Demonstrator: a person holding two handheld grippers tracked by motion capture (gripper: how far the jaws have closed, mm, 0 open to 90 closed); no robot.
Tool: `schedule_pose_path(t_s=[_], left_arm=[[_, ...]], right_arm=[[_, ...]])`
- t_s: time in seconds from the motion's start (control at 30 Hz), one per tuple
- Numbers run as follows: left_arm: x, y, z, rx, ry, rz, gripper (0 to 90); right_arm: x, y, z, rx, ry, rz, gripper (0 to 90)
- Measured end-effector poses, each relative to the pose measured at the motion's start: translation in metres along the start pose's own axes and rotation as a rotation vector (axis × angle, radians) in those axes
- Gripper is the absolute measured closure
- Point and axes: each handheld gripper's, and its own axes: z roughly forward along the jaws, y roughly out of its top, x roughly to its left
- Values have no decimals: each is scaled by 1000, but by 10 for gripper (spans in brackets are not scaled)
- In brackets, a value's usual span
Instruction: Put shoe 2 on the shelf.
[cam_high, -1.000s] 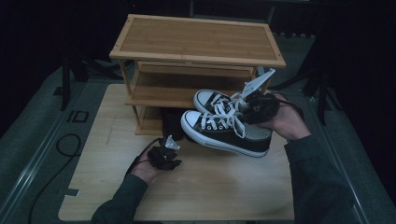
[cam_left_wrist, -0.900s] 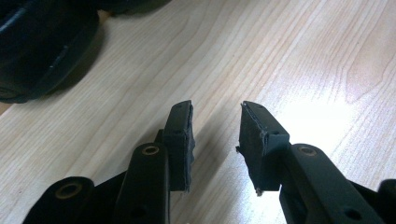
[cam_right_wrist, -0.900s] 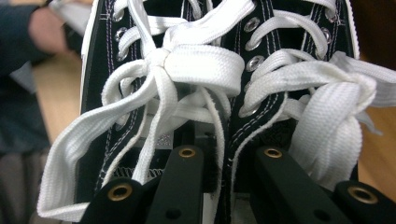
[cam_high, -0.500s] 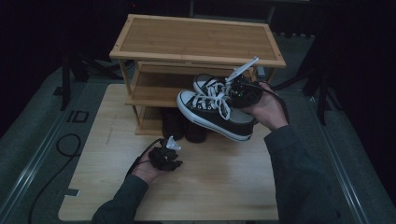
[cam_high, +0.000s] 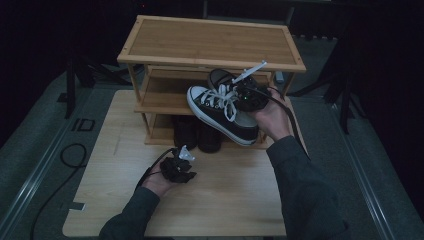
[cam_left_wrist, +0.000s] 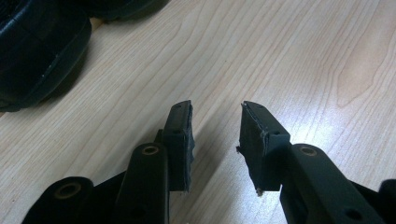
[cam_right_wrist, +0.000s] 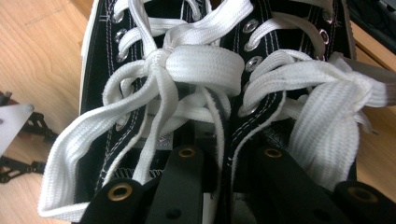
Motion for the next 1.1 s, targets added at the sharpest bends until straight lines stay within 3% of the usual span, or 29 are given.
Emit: schedule_pose_path(t_s=[0.2, 0.47, 0.53, 0.6, 0.73, 0.9, 1.03, 1.1], left_arm=[[-1, 2, 0, 2, 0, 13, 646], [-2, 3, -2, -12, -2, 2, 646], [-3, 4, -3, -14, 0, 6, 646], [-3, 4, -3, -18, 1, 4, 646], [-3, 4, -3, -18, -1, 5, 646], [-4, 6, -2, -7, -1, 24, 644], [-5, 7, -3, -13, -3, 22, 645], [-5, 8, -4, -22, -5, 13, 644]], right_arm=[[6, 2, 7, -22, -32, 30, 852], [12, 4, 14, -48, -167, 100, 842], [15, 5, 17, -45, -212, 92, 735], [14, 5, 16, -39, -234, 66, 707], [6, 4, 9, -21, -218, 24, 598], [-3, 0, 1, 9, -117, -25, 539], [-11, -4, -4, -5, -34, -39, 491], [-12, -6, -7, -14, -19, -65, 505]])
